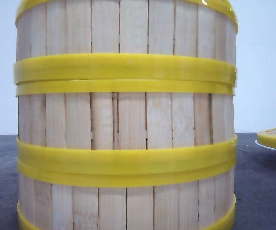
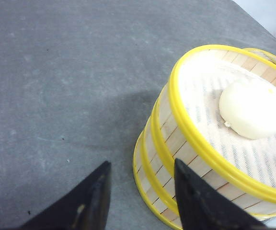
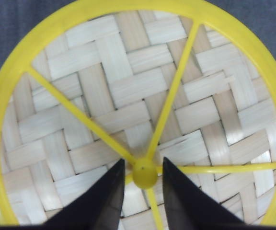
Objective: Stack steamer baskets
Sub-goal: 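Move the right gripper to the woven lid on the plate and grasp, then lift the woven lid with the right gripper and set it atop the stack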
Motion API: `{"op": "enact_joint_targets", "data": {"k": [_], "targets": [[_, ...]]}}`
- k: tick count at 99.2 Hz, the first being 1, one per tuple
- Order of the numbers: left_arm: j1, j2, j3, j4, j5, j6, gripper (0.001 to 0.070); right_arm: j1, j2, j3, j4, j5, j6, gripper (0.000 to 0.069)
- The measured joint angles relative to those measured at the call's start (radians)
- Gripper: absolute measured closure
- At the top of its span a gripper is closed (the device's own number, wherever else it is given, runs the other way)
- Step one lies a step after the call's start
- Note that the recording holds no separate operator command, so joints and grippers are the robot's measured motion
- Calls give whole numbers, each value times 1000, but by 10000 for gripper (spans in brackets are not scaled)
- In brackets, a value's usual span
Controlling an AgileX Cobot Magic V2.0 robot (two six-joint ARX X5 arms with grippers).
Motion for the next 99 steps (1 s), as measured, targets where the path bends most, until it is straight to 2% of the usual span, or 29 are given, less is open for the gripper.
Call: {"op": "enact_joint_targets", "data": {"k": [23, 69, 99], "targets": [[0, 0, 0, 0, 0, 0, 471, -2, 0, 0, 0, 0, 0, 632], [0, 0, 0, 0, 0, 0, 471, -6, -9, 2, -2, -22, 0, 634], [0, 0, 0, 0, 0, 1, 471, 18, -154, 127, -37, -149, 18, 635]]}}
